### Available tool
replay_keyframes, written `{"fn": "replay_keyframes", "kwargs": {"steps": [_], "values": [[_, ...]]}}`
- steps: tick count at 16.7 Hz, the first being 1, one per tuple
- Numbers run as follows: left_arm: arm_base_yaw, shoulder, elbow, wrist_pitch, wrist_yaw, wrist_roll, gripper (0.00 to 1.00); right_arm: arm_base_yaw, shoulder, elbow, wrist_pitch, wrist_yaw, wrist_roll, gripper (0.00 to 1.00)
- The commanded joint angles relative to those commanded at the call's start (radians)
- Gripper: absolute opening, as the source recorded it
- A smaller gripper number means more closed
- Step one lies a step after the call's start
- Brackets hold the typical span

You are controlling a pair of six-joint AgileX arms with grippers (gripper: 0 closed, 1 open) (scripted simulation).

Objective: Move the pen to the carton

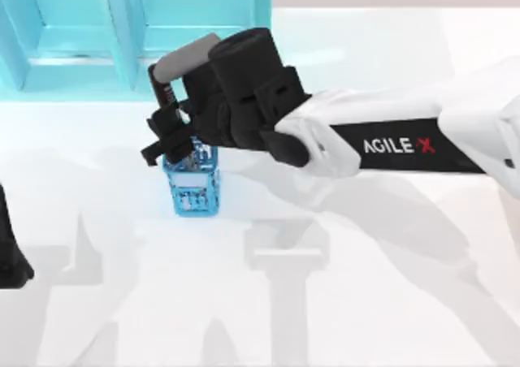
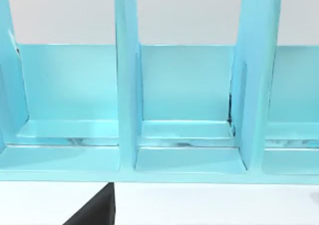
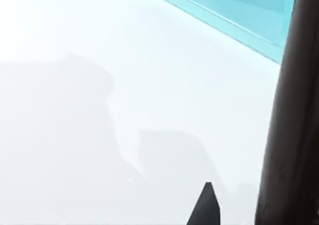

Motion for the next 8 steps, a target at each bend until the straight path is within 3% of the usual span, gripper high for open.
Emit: {"fn": "replay_keyframes", "kwargs": {"steps": [3, 8], "values": [[0.0, 0.0, 0.0, 0.0, 0.0, 0.0, 1.0, -0.018, -0.025, 0.016, -0.012, -0.002, -0.019, 0.0], [0.0, 0.0, 0.0, 0.0, 0.0, 0.0, 1.0, -0.131, -0.21, -0.028, -0.194, -0.098, -0.077, 0.0]]}}
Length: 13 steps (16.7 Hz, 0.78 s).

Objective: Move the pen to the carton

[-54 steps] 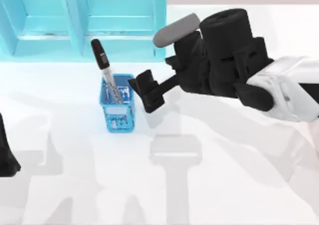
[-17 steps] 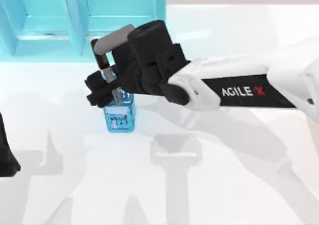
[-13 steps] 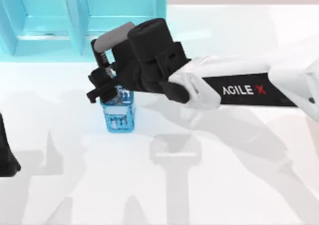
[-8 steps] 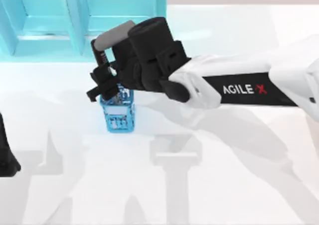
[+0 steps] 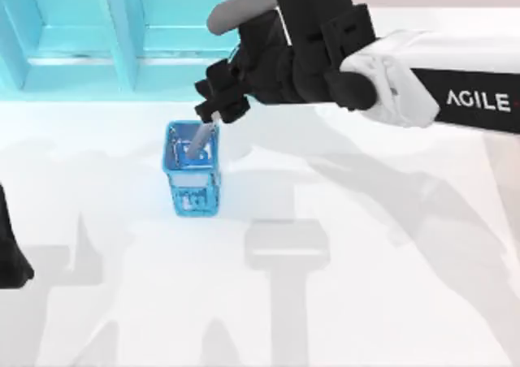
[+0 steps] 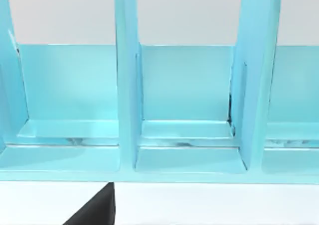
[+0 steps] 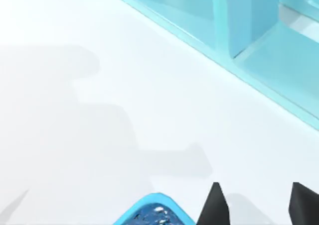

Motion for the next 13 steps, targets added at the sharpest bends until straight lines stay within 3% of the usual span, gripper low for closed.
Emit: {"fn": "replay_keyframes", "kwargs": {"steps": [6, 13], "values": [[0.0, 0.0, 0.0, 0.0, 0.0, 0.0, 1.0, -0.148, -0.282, -0.04, -0.232, -0.13, -0.072, 0.0], [0.0, 0.0, 0.0, 0.0, 0.0, 0.0, 1.0, -0.166, -0.299, -0.039, -0.253, -0.141, -0.093, 0.0]]}}
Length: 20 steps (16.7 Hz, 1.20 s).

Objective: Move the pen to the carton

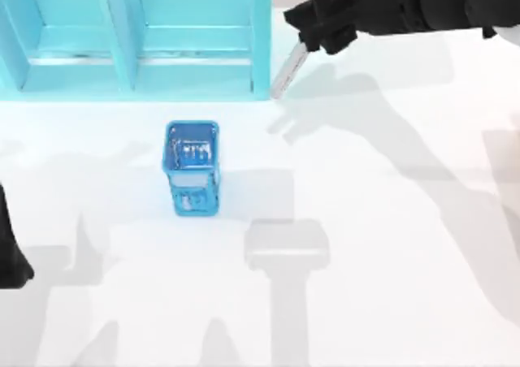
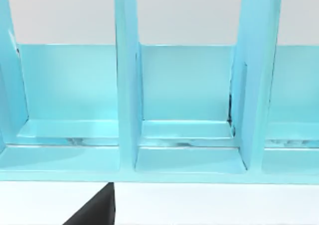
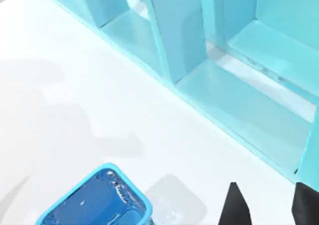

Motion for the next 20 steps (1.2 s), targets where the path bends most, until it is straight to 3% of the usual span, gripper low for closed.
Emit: {"fn": "replay_keyframes", "kwargs": {"steps": [5, 14, 17, 20], "values": [[0.0, 0.0, 0.0, 0.0, 0.0, 0.0, 1.0, -0.212, -0.085, -0.029, -0.164, -0.021, -0.146, 0.0], [0.0, 0.0, 0.0, 0.0, 0.0, 0.0, 1.0, -0.884, -0.388, -0.153, -0.612, -0.075, -0.552, 0.0], [0.0, 0.0, 0.0, 0.0, 0.0, 0.0, 1.0, -0.993, -0.456, -0.189, -0.704, -0.083, -0.636, 0.0], [0.0, 0.0, 0.0, 0.0, 0.0, 0.0, 1.0, -1.012, -0.47, -0.197, -0.722, -0.085, -0.652, 0.0]]}}
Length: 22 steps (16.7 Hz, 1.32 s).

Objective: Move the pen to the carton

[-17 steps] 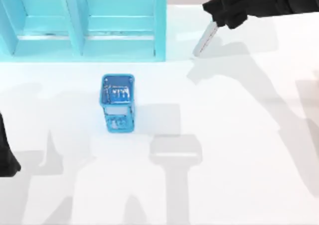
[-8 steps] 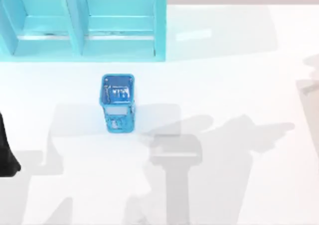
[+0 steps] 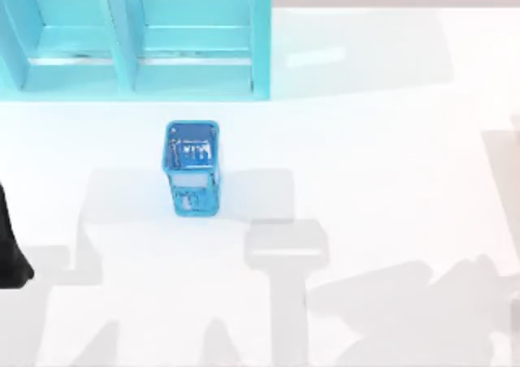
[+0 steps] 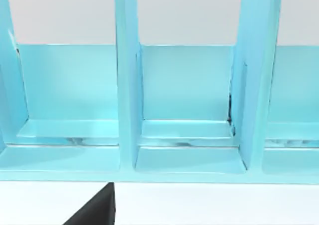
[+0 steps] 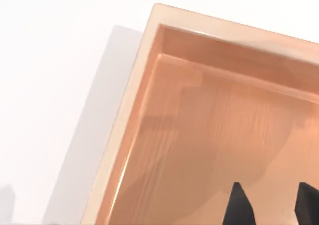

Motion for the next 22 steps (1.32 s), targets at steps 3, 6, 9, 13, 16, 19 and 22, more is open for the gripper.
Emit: {"fn": "replay_keyframes", "kwargs": {"steps": [3, 6, 9, 13, 16, 19, 22], "values": [[0.0, 0.0, 0.0, 0.0, 0.0, 0.0, 1.0, 0.006, 0.004, 0.0, 0.005, 0.002, 0.005, 0.0], [0.0, 0.0, 0.0, 0.0, 0.0, 0.0, 1.0, 0.024, 0.013, -0.064, 0.075, 0.014, 0.025, 0.0], [0.0, 0.0, 0.0, 0.0, 0.0, 0.0, 1.0, 0.044, 0.021, -0.152, 0.214, 0.023, 0.04, 0.0], [0.0, 0.0, 0.0, 0.0, 0.0, 0.0, 1.0, 0.064, 0.039, -0.219, 0.286, 0.034, 0.062, 0.0], [0.0, 0.0, 0.0, 0.0, 0.0, 0.0, 1.0, 0.064, 0.039, -0.219, 0.286, 0.034, 0.062, 0.0], [0.0, 0.0, 0.0, 0.0, 0.0, 0.0, 1.0, 0.064, 0.039, -0.219, 0.286, 0.034, 0.062, 0.23], [0.0, 0.0, 0.0, 0.0, 0.0, 0.0, 1.0, 0.064, 0.039, -0.219, 0.286, 0.034, 0.062, 0.45]]}}
